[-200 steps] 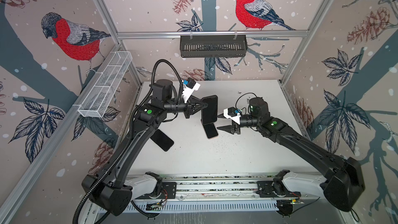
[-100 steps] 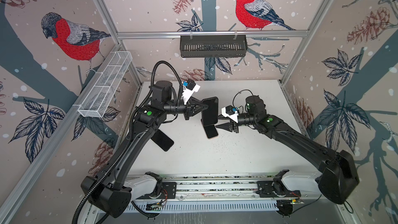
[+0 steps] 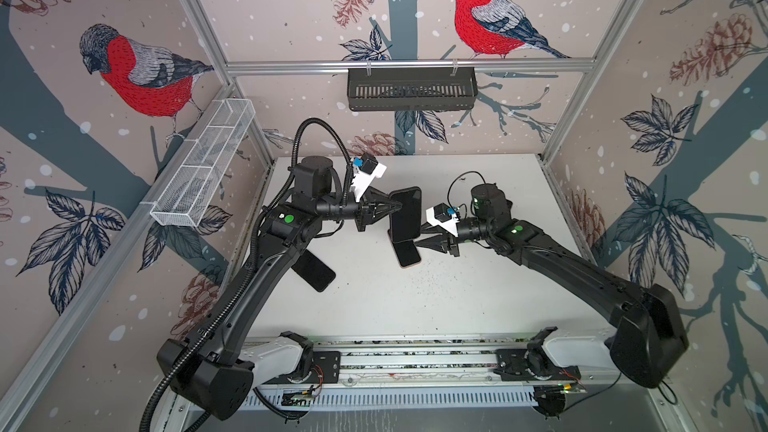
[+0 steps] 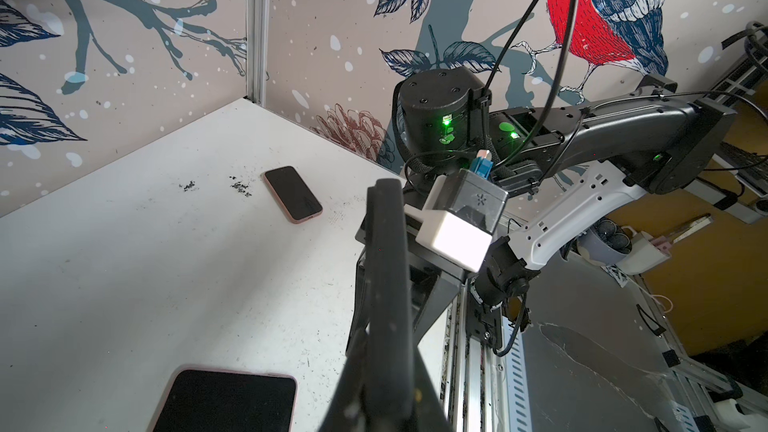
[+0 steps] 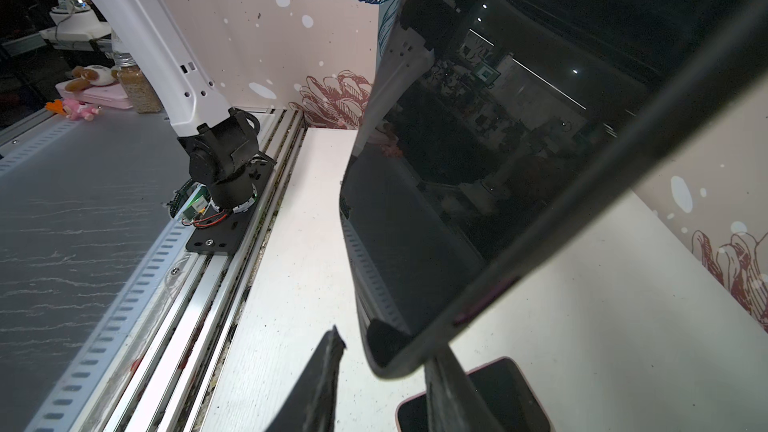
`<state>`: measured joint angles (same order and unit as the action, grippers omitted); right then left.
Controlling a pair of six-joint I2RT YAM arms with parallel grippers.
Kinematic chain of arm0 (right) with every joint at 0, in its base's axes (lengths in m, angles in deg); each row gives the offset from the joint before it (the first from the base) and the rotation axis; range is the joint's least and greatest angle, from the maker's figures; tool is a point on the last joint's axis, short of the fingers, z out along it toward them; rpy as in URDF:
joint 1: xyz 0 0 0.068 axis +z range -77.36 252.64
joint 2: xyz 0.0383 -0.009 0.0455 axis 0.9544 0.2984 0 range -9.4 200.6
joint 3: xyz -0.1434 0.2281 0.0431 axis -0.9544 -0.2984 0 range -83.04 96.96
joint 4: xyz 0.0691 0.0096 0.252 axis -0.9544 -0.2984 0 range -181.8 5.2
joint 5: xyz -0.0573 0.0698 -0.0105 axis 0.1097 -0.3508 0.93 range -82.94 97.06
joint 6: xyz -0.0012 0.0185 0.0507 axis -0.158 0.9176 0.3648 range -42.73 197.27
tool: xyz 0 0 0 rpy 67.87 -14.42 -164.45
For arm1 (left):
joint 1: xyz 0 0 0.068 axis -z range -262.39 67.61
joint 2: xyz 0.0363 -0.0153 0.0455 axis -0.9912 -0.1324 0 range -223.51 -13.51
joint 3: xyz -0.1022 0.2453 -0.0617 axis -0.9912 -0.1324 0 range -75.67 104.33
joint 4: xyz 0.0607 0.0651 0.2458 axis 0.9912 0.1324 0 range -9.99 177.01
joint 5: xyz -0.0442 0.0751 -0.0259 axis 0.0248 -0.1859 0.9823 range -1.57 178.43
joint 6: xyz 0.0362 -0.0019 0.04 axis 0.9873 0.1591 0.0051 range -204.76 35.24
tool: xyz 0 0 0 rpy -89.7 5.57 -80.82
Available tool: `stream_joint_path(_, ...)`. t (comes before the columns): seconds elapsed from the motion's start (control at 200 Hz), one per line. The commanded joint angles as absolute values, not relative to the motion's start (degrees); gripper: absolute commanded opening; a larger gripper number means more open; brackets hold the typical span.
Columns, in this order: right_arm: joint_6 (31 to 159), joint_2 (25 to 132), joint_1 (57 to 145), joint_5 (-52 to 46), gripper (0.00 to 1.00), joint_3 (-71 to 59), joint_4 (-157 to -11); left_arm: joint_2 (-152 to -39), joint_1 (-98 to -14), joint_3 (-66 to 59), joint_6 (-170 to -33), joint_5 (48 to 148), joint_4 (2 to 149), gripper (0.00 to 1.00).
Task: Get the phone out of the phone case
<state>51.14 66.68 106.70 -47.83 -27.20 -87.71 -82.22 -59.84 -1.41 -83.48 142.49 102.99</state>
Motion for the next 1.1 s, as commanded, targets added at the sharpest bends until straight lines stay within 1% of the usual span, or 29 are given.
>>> stream_joint_path(0.0,50.35,67.19,106.65,-49.54,0.34,-26.52,-86.42,-81.90,-59.96,-1.46,-83.53,144.99,99.73,0.00)
stream_joint_path(0.19,50.50,67.93,106.34,-50.45,0.28,-26.26,-86.20,-81.75,-59.97,-1.69,-83.60,145.07,99.68,0.00)
stream_joint_path(0.305,50.57,68.30,106.22,-50.69,0.23,-26.02,-86.12,-81.70,-59.95,-1.92,-83.68,145.55,99.45,0.00)
stream_joint_path(0.495,50.33,68.83,106.12,-51.67,0.11,-26.07,-85.87,-81.45,-59.97,-2.79,-84.60,145.69,98.15,0.00)
stream_joint_path(0.54,50.16,68.89,106.13,-51.79,0.05,-26.08,-85.72,-81.38,-59.93,-3.16,-85.16,145.98,97.42,0.00)
stream_joint_path(0.57,50.11,68.97,106.12,-51.92,0.03,-26.08,-85.55,-81.45,-59.98,-3.33,-85.66,146.12,96.90,0.00)
stream_joint_path(0.775,50.86,69.35,106.13,-52.95,0.02,-26.01,-82.42,-80.94,-59.97,-5.50,-91.24,147.91,91.17,0.00)
stream_joint_path(0.845,51.24,69.77,106.14,-53.30,0.02,-25.41,-82.12,-80.66,-59.93,-6.10,-91.92,146.91,90.73,0.00)
stream_joint_path(0.88,51.02,69.93,106.17,-53.31,0.04,-25.16,-82.54,-80.50,-59.97,-6.35,-92.48,145.89,90.61,0.00)
stream_joint_path(0.956,50.34,69.75,105.92,-53.05,0.20,-25.18,-84.10,-80.27,-59.91,-6.57,-94.19,143.77,90.12,0.00)
stream_joint_path(1.096,51.44,68.20,105.82,-53.06,0.35,-28.47,-82.78,-79.78,-60.02,-7.04,-97.17,141.31,87.77,0.00)
